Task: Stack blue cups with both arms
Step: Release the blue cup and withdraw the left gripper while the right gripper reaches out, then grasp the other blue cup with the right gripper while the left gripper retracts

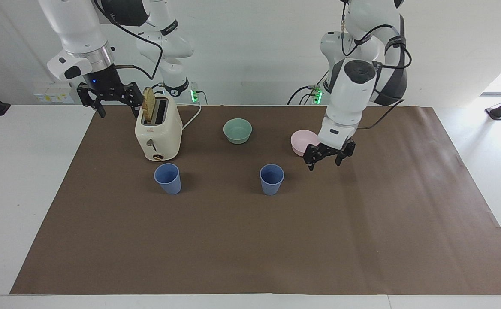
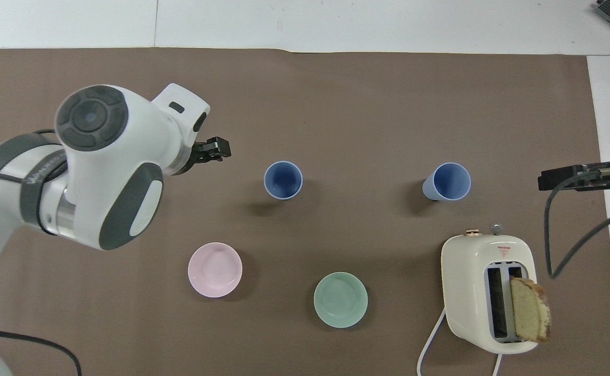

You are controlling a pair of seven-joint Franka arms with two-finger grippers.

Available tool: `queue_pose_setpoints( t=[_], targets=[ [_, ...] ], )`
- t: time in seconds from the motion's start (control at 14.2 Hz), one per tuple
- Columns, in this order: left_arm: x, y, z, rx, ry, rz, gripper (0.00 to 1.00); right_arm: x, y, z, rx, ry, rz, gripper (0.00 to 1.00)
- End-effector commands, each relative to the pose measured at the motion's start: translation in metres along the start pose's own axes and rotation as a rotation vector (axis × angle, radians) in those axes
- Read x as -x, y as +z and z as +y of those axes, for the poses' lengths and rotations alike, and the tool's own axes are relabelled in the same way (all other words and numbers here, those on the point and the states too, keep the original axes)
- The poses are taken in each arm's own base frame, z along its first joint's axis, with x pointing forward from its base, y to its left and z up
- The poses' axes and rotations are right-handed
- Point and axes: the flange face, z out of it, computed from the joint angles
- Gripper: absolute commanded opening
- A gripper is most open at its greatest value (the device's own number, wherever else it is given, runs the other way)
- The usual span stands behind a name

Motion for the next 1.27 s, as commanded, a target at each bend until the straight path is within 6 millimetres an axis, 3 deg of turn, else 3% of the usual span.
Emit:
queue_pose_setpoints(
  t=[0.0,0.49,0.56,0.7,0.99,1.2],
  targets=[
    [0.007,-0.009,-0.051,-0.021,0.059,-0.013,1.0,-0.004,0.023,0.001,-0.047,0.023,0.009,1.0],
    [-0.004,-0.028,-0.155,-0.024,0.249,-0.075,1.0,-0.057,0.139,-0.012,-0.06,0.012,0.006,1.0],
    [-0.006,-0.035,-0.158,-0.023,0.292,-0.077,1.0,-0.062,0.154,-0.014,-0.061,0.007,0.007,1.0],
    [-0.007,-0.051,-0.154,-0.031,0.33,-0.094,1.0,-0.063,0.163,-0.027,-0.062,-0.012,0.024,1.0],
    [-0.011,-0.107,-0.161,-0.032,0.319,-0.097,1.0,-0.053,0.199,-0.031,-0.063,-0.016,-0.048,1.0],
    [-0.005,-0.127,-0.169,-0.032,0.314,-0.086,1.0,-0.051,0.204,-0.031,-0.063,-0.022,-0.058,1.0]
  ],
)
